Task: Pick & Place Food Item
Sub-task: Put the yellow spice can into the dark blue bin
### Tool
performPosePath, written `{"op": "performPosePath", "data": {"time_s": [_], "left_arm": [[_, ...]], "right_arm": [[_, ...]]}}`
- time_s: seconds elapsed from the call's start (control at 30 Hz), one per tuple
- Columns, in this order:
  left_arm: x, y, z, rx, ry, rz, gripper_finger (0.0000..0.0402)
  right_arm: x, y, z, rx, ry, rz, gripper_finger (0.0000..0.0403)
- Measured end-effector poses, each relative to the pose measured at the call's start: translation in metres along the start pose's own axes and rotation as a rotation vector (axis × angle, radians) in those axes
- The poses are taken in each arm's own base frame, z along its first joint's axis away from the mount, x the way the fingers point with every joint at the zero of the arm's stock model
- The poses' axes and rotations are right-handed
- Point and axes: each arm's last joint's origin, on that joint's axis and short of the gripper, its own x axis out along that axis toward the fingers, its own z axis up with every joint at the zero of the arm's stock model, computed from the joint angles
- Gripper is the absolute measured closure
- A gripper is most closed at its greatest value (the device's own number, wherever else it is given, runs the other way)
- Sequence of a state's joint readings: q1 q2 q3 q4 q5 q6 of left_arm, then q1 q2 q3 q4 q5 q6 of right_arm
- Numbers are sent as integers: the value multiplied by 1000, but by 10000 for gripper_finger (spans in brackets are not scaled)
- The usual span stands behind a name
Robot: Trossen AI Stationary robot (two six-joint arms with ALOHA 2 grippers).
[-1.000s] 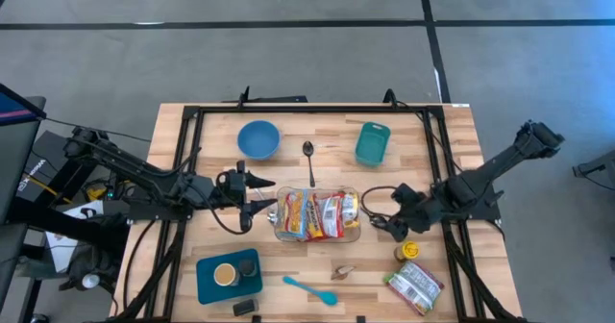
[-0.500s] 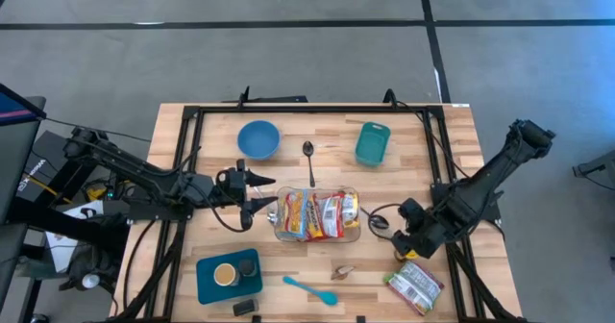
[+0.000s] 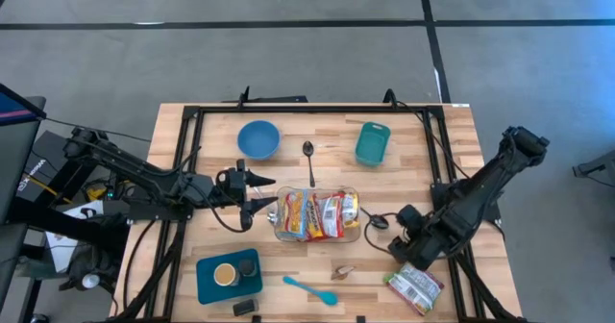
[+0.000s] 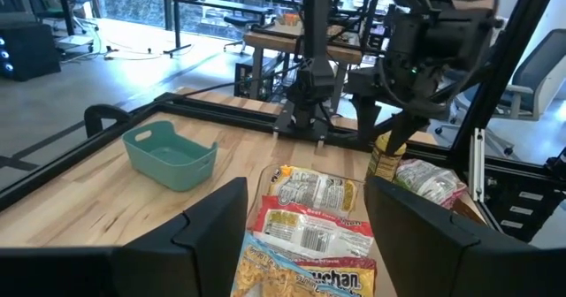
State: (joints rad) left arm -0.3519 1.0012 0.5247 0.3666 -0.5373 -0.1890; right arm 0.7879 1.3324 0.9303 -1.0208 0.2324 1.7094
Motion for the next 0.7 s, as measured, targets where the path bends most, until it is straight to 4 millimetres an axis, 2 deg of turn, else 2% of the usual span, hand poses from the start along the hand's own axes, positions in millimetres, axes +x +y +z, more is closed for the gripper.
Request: {"op": "performPosePath", "data": {"time_s": [0.37, 0.7], "left_arm": [[0, 0, 0, -2, 0, 0, 174], [0, 0, 0, -3, 0, 0, 178]], "right_arm": [[4, 26, -12, -76, 14, -170, 101], [11, 30, -25, -106, 25, -206, 101]]}}
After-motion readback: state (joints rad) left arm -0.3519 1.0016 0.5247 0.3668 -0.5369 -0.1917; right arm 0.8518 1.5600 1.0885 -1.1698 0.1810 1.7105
